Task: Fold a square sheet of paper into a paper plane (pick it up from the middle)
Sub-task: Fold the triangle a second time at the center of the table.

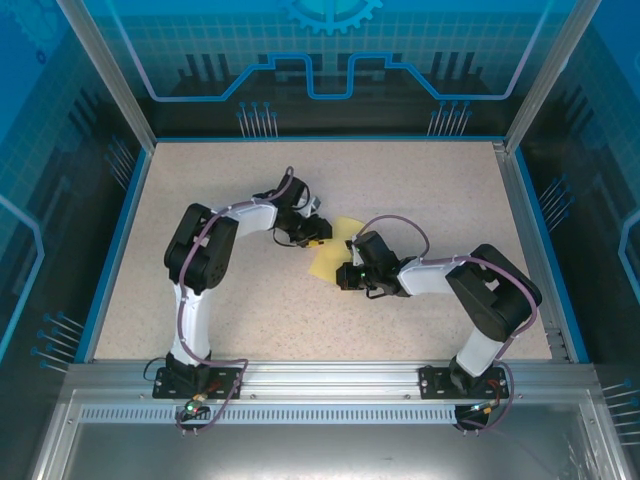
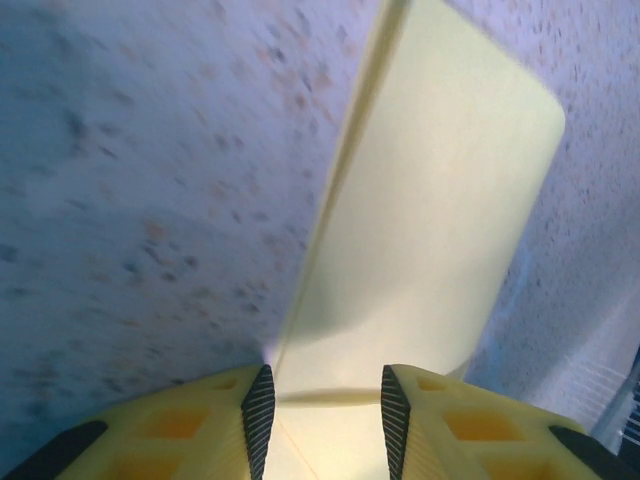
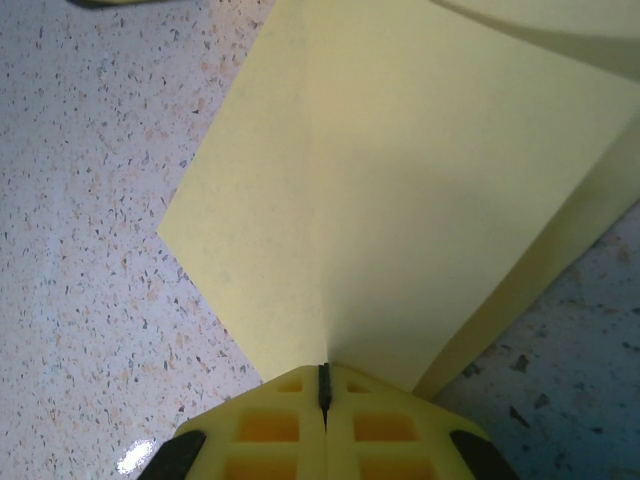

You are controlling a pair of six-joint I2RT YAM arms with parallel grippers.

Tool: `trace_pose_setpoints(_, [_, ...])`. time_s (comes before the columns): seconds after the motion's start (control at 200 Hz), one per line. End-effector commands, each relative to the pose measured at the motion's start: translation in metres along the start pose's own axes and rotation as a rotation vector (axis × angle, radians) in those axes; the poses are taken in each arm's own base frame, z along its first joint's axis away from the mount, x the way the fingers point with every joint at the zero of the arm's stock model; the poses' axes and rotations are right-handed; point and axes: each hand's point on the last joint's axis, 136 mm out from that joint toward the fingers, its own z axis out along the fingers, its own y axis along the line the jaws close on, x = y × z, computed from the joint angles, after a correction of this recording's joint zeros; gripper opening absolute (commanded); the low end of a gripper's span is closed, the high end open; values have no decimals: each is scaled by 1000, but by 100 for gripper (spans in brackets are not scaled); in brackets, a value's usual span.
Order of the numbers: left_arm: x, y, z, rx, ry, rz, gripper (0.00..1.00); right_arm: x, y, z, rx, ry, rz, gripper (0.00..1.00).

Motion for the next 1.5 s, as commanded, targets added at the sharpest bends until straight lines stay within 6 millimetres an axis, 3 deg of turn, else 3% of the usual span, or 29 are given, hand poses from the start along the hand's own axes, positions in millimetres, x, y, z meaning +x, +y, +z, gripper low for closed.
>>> trace_pose_setpoints(0.0, [-20,22,-6,-85,-56,8,38,63,-43,-2,144,202,37,4])
trace_pose_setpoints(0.135, [-18,9,-18,-52,-73,20,38,63,-41,-4,136,200,33,4])
trace_pose_setpoints(0.295, [-13,-15,-54,-12,-138,47,39,63,-36,-6,118,202,22,5])
trace_pose_setpoints(0.385, [-3,-29,-69,40,-151,43,39,64,-34,-8,109,206,15,5])
trace_pose_setpoints(0.495, [19,-44,-72,99,-118,42,38,62,-28,-12,92,198,-4,5])
trace_pose_setpoints(0.68, [55,-57,-52,125,-45,56,37,52,-15,-21,44,150,-21,5])
trace_pose_setpoints(0.935, [91,-64,-5,146,65,52,36,38,-3,-35,-17,82,-6,7])
trace_pose_setpoints(1.306, [101,-41,29,85,126,41,36,15,-5,-58,-34,-28,47,10])
trace_pose_setpoints(1.496, [102,-29,32,37,129,48,36,7,-8,-54,-49,-36,63,15])
